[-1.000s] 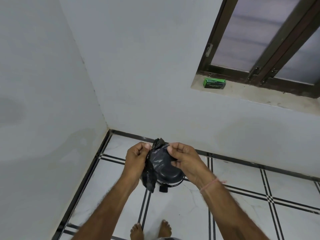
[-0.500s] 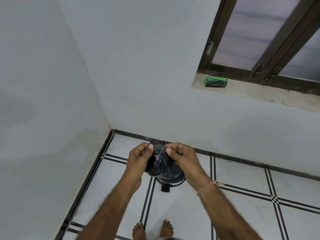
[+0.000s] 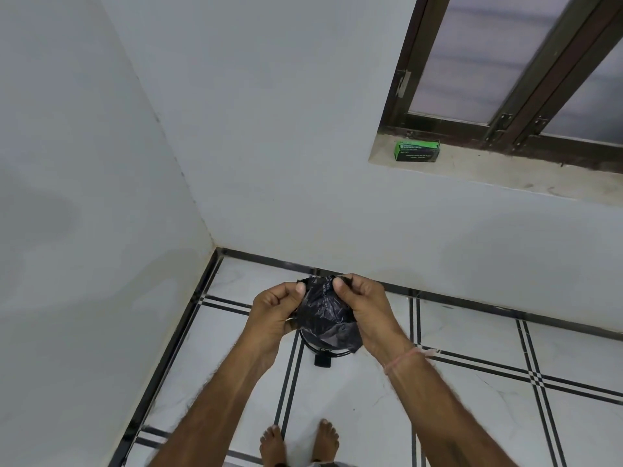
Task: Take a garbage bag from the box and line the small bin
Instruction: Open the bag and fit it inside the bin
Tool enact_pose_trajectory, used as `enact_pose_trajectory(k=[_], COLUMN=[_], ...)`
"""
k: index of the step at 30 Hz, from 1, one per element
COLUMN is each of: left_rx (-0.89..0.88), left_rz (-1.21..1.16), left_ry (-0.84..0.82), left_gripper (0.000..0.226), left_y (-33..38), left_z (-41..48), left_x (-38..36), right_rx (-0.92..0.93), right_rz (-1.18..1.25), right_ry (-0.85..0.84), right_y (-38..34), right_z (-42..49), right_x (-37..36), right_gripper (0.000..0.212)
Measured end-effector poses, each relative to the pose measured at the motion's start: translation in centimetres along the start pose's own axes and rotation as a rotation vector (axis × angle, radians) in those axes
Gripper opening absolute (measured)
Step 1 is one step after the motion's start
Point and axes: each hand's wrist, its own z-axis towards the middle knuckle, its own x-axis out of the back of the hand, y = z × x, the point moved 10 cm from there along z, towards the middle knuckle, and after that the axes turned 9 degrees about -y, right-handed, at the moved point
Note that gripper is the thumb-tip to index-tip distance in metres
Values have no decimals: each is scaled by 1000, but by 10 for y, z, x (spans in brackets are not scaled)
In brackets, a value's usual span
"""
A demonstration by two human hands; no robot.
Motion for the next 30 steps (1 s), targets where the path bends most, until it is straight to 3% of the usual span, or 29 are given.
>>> enact_pose_trajectory(k=[3, 6, 7, 8, 11, 13, 15, 19, 26, 30], left_rx=[4, -29, -38, -43, -29, -20, -13, -2, -14, -29], left_rz=[-40, -85, -107, -129, -176, -217, -250, -244, -151, -62], left_ry=[10, 66, 84, 93, 64, 40, 28, 52, 209, 103], left_gripper=[43, 26, 26, 26, 23, 21, 23, 25, 29, 34], left_y=[0, 4, 5, 5, 6, 6, 5, 0, -5, -12], left_z=[1, 0, -1, 0, 2, 3, 3, 4, -4, -5], left_x=[-5, -8, -9, -11, -21, -28, -33, -29, 24, 24], right_rx=[-1, 143, 230, 275, 132, 55, 12, -60, -243, -205], right_rz=[8, -348, -419, -392, -86, 51, 166, 353, 376, 386], right_ry=[64, 367, 393, 311, -28, -93, -68, 5, 352, 412], right_y=[-3, -24, -33, -35, -17, -9, -5, -1, 28, 27], right_z=[-1, -19, -27, -29, -26, -23, -20, -20, -2, 6], right_x=[3, 20, 17, 7, -30, -40, -39, -29, 34, 46], right_gripper=[13, 19, 14, 8, 29, 39, 40, 21, 23, 31])
